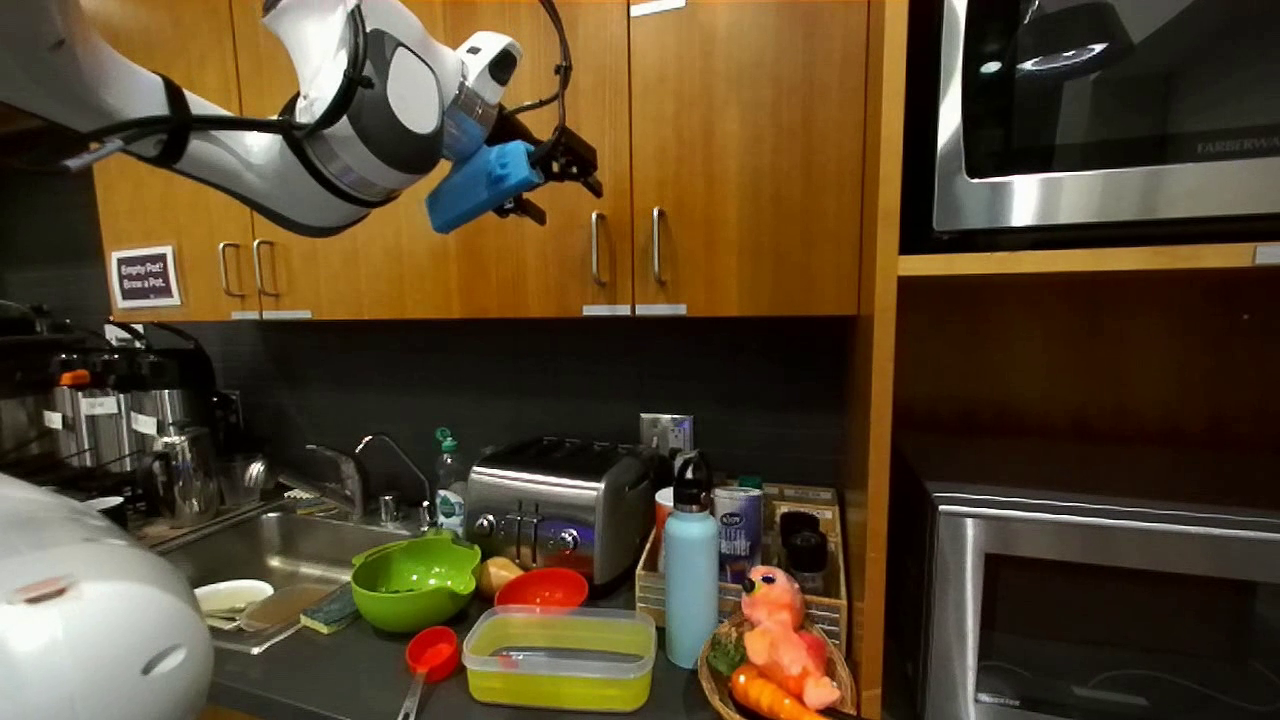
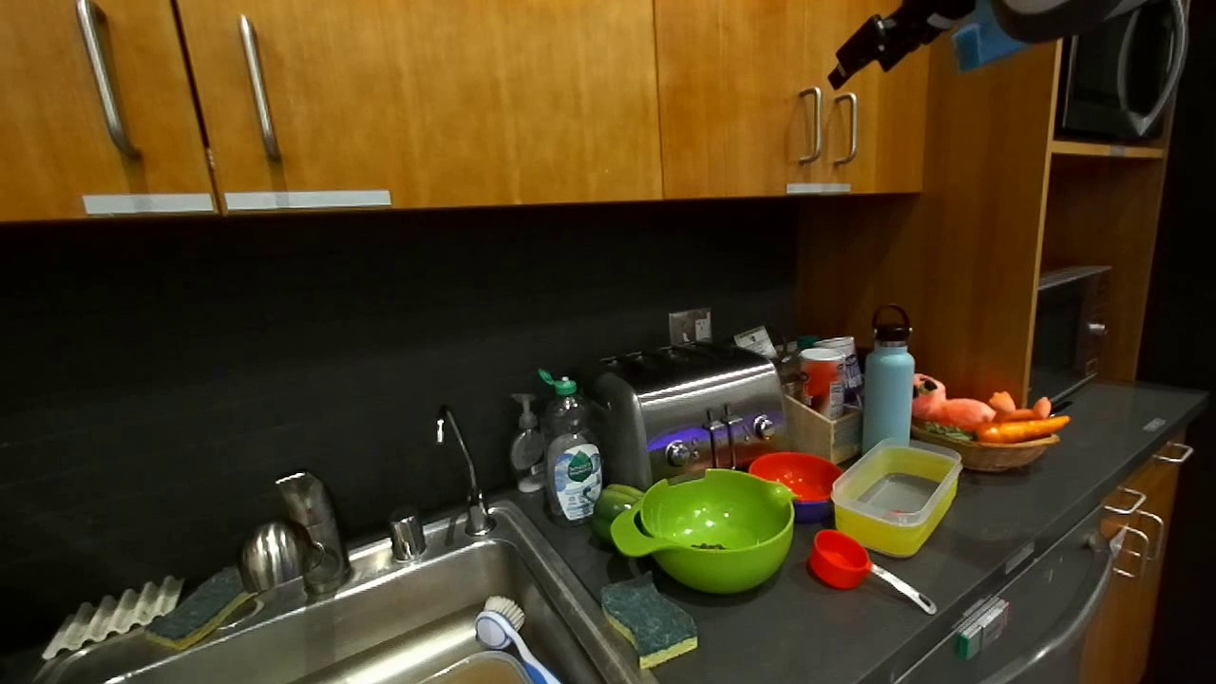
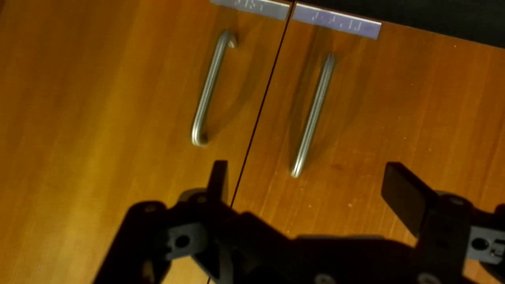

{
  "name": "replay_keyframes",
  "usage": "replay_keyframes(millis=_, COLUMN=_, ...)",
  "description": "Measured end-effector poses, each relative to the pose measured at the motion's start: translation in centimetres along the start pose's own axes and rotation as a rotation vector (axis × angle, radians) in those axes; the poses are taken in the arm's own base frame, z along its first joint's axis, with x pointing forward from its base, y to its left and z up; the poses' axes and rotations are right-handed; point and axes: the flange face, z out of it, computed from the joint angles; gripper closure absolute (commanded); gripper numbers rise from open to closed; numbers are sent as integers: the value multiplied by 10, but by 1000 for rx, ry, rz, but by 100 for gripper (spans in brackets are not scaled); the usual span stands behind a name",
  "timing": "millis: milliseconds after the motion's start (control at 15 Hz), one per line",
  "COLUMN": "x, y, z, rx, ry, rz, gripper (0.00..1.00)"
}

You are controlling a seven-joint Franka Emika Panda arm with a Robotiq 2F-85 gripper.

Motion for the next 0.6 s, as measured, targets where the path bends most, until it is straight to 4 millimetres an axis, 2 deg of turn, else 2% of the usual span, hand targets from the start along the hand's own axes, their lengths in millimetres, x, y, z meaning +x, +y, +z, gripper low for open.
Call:
replay_keyframes(millis=333, x=-13, y=-4, z=7, rx=23, ry=-20, rz=79, gripper=0)
replay_keyframes(millis=600, x=-14, y=-16, z=16, rx=79, ry=-14, rz=98, gripper=0)
